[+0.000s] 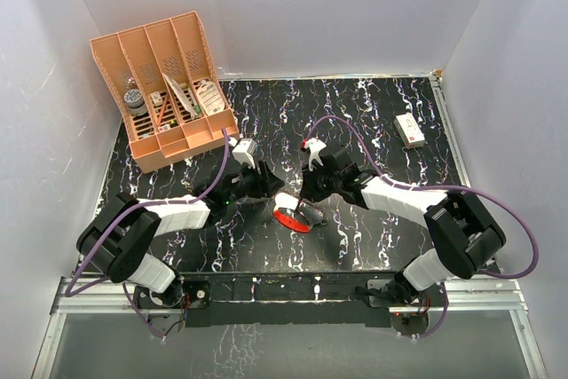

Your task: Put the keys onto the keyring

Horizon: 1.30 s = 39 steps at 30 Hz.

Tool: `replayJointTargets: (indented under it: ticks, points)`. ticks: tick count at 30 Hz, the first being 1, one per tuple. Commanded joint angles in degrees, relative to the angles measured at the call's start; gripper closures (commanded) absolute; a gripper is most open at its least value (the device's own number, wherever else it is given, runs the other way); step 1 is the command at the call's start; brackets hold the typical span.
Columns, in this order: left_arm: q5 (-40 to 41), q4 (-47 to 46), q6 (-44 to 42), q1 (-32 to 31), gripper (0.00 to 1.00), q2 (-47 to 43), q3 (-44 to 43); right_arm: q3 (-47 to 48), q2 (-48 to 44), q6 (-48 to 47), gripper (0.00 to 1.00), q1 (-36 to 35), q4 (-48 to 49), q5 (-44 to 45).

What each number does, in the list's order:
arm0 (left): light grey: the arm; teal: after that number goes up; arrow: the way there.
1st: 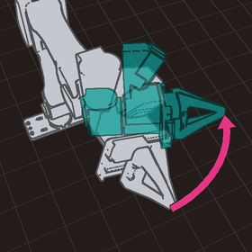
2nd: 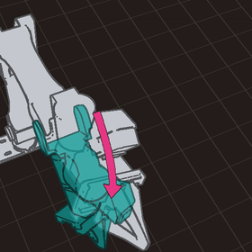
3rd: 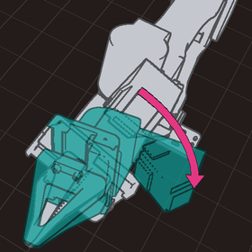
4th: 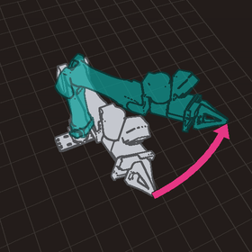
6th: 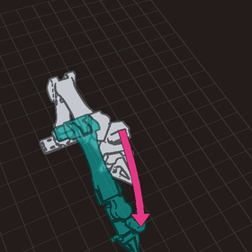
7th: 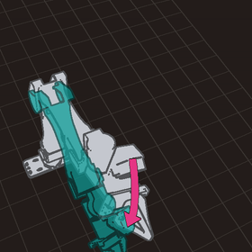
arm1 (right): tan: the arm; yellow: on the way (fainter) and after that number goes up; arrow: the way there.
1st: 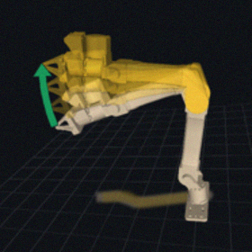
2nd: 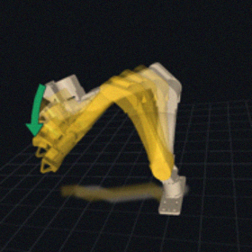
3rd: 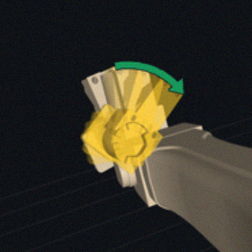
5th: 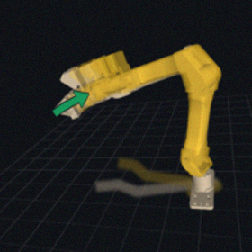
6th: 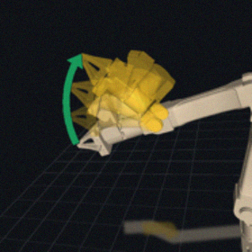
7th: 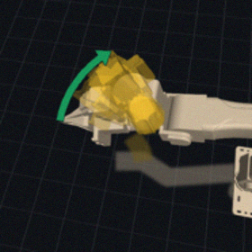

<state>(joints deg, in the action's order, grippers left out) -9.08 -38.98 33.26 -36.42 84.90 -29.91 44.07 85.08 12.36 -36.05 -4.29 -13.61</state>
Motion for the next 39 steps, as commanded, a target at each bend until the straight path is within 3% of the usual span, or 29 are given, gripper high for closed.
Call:
replayJointTargets:
  ticks: [1, 7, 21, 28, 39]
  points:
    - [-0.32, -0.77, -0.08, 0.56, 0.49, -1.38, 0.63, -0.35, -2.25, 0.45, 1.00, -0.24, 3.97, -0.31]
    - [0.49, 0.31, -0.38, 0.65, 0.49, -4.39, 0.76, 1.83, -3.98, 0.69, 1.00, -0.19, 5.26, 0.48]
    - [-0.78, 0.89, -0.23, 0.70, 0.49, -7.16, 1.44, 8.14, 4.48, 2.58, 1.00, -0.20, 12.65, 4.01]
    - [-2.32, -1.03, 0.51, 0.74, 0.49, -4.80, 1.89, 5.60, 6.78, 4.24, 1.00, -0.20, 17.27, 6.65]
    - [-3.71, -2.90, 0.94, 0.74, 0.49, -2.55, 1.94, -0.38, 2.81, 5.61, 1.00, -0.22, 17.25, 6.94]
